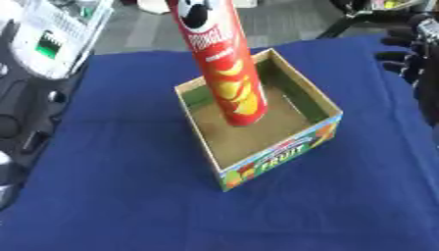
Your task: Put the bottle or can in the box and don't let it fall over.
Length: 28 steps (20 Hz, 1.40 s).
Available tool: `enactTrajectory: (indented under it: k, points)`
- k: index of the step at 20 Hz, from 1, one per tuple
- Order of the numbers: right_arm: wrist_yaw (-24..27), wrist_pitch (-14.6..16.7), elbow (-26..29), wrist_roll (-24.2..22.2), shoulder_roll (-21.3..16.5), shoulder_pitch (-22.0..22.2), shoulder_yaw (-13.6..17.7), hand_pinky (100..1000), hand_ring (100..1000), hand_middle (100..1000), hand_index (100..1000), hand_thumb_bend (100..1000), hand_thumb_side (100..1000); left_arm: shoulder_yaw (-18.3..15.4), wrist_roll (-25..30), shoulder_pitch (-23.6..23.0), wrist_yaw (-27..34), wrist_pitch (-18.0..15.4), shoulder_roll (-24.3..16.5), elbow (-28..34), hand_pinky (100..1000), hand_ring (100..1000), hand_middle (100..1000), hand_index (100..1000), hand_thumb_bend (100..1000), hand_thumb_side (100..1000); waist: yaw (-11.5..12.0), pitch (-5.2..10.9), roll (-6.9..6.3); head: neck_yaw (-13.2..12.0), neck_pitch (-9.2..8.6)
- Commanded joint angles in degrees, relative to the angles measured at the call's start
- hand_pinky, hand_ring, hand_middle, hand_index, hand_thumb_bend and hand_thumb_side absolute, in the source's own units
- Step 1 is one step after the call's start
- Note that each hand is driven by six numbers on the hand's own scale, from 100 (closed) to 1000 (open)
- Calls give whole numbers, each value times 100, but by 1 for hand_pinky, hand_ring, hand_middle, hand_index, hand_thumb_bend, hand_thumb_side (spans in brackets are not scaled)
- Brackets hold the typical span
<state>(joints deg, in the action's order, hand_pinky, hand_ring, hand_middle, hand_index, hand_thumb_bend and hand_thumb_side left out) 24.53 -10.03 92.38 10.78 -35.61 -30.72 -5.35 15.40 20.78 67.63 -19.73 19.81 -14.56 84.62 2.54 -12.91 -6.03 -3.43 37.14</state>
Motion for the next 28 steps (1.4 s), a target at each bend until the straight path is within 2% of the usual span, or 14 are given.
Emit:
enactTrajectory:
  k: [1,2,4,5,6,8,9,10,13,16,25,27,28]
  points:
    - [-16,7,93,51,-96,-107,43,881,772,783,812,100,941,19,-13,44,-73,-68,-43,-46,512,677,529,528,100,216,-1,74,39,-7,-55]
    - [-18,8,96,60,-97,-107,47,881,772,783,812,100,941,32,0,21,-112,-96,-44,-87,531,697,556,553,100,225,1,70,40,-7,-57]
    - [-20,9,99,71,-98,-104,48,880,771,782,812,100,943,71,95,-13,-244,-180,-54,-172,614,770,679,664,100,307,8,63,40,-5,-59]
    - [-18,8,100,73,-98,-102,48,880,771,782,812,100,944,77,151,-27,-331,-237,-56,-205,659,805,752,717,100,378,11,60,41,-2,-57]
    - [-16,8,102,74,-96,-100,47,880,771,782,812,100,944,78,208,-43,-411,-298,-53,-238,704,841,809,763,138,466,13,58,44,2,-55]
    - [-10,9,107,79,-95,-98,48,880,770,781,812,100,946,76,331,-67,-556,-439,-51,-291,766,878,858,802,241,573,16,56,52,9,-51]
    - [-7,9,109,81,-97,-95,49,880,770,781,812,100,946,67,380,-77,-614,-509,-48,-310,766,878,858,802,241,573,16,56,56,12,-50]
    - [-5,9,111,85,-98,-93,51,879,770,782,812,100,946,58,421,-90,-648,-578,-38,-325,773,880,870,818,284,630,13,53,65,10,-48]
    - [0,7,117,95,-97,-81,54,879,770,781,811,100,949,41,532,-135,-651,-709,-7,-400,786,890,902,840,390,726,3,45,89,9,-40]
    - [3,6,118,113,-103,-50,68,879,770,781,811,100,949,0,506,-156,-618,-756,-11,-437,782,887,907,850,418,741,3,41,111,11,-21]
    - [5,2,129,123,-117,-11,78,878,770,781,811,100,949,-103,99,-126,-409,-725,-84,-286,769,874,899,835,411,738,39,44,156,8,9]
    - [5,2,130,124,-123,2,80,877,770,781,811,100,948,-144,-9,-96,-332,-711,-117,-201,756,859,887,821,392,733,54,54,167,3,28]
    - [6,3,132,127,-129,11,85,877,770,781,811,100,948,-178,-85,-77,-263,-701,-145,-134,748,852,881,817,354,742,68,63,172,2,41]
